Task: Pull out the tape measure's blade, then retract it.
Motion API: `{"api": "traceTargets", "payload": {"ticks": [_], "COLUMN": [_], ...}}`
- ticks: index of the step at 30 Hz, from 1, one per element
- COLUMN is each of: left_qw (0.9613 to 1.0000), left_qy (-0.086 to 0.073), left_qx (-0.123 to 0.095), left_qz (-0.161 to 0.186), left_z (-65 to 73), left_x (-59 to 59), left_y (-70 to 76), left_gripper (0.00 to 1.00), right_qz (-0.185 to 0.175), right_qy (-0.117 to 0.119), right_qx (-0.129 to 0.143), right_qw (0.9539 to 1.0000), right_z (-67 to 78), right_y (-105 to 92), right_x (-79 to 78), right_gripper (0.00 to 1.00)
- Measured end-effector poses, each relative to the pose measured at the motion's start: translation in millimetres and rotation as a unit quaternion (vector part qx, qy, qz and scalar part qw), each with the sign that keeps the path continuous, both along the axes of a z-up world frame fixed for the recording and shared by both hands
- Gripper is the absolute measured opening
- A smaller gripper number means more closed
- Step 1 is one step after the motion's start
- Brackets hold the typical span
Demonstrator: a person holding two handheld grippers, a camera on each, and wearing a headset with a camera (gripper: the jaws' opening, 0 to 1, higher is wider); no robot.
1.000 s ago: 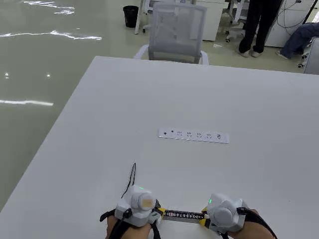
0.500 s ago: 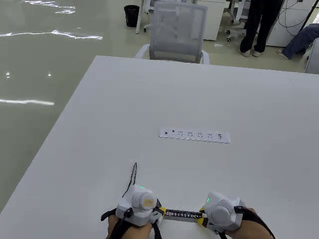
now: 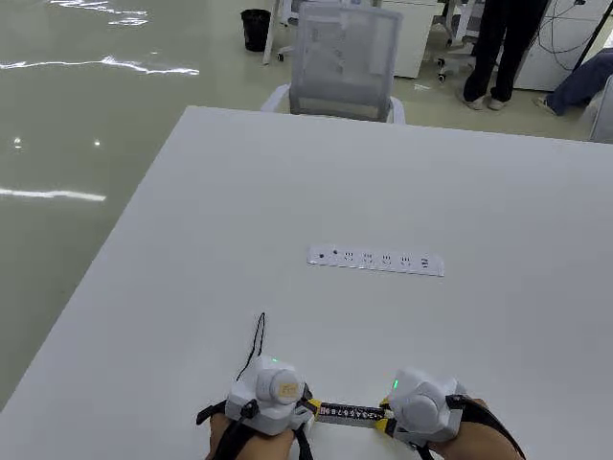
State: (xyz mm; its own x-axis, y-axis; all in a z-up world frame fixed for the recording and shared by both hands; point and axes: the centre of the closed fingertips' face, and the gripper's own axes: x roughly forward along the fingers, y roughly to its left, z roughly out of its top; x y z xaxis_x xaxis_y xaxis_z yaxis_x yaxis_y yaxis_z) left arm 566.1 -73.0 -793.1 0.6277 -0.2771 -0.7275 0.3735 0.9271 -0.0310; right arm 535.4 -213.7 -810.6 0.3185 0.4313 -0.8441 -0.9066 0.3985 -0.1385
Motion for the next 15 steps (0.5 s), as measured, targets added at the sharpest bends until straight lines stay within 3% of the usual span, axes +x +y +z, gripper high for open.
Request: {"api": "traceTargets", "payload": {"ticks": [15], "left_qw": [1.0000], "left_qy": [0.000], "left_qx": [0.000], "left_qz": [-0.001], "left_z": [-0.1], "left_x": [-0.3], "left_y": [-0.3], "left_gripper": [0.61], "right_qz": [0.006], "right_qy": [0.005], "right_qx": [0.001], "right_qw": [1.0000], "right_z": [-1.9], "right_y": [13.1], "right_x": [1.7], "right_gripper": [0.13]}}
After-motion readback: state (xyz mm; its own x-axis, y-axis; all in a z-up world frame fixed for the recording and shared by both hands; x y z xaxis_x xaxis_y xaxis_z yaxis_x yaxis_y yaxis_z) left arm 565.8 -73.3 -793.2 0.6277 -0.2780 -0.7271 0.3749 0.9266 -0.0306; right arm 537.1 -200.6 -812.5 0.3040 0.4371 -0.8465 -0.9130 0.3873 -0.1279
